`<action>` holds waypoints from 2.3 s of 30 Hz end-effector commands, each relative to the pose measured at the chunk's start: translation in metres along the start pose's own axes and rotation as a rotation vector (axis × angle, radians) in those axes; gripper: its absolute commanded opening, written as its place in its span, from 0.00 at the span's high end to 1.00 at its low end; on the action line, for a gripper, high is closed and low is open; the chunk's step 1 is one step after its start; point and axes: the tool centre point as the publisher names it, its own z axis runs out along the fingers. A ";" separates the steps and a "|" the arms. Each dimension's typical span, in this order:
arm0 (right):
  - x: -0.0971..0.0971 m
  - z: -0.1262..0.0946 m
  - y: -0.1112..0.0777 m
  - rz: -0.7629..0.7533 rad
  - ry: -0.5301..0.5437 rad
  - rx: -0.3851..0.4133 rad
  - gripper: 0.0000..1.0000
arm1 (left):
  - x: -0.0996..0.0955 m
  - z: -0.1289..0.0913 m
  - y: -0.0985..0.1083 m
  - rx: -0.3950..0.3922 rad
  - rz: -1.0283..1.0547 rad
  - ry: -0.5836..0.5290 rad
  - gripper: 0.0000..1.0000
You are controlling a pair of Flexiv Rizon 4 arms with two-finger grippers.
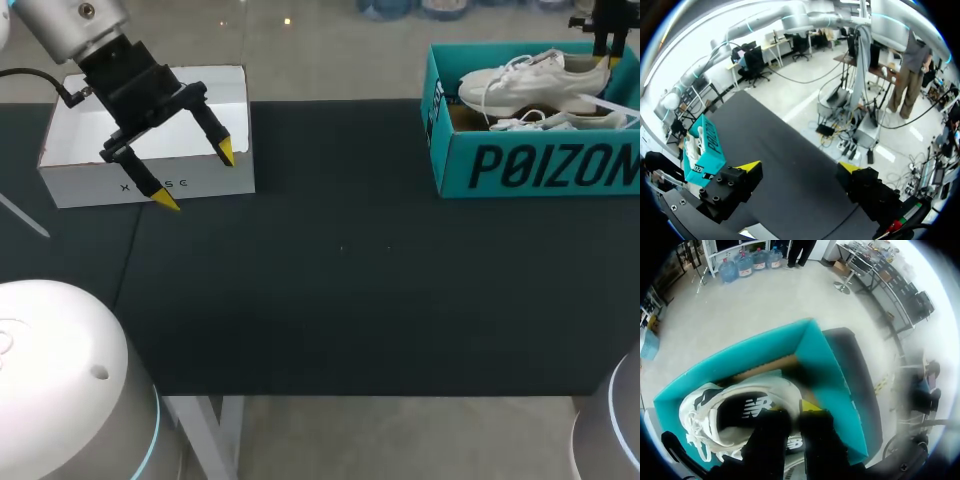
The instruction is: Take the shoe out of the shoebox, open the shoe tongue, remove and reinsert the insole, then place the shoe into the shoebox
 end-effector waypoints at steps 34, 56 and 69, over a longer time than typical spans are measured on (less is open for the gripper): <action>-0.011 -0.005 -0.030 0.040 0.041 -0.030 0.00 | 0.000 0.000 0.000 -0.002 0.000 0.003 0.00; -0.020 -0.061 -0.063 0.044 0.064 -0.038 0.00 | 0.000 0.000 0.000 -0.002 0.000 0.003 0.00; -0.020 -0.061 -0.063 0.044 0.064 -0.038 0.00 | 0.018 -0.111 0.023 -0.348 -0.764 -0.150 0.00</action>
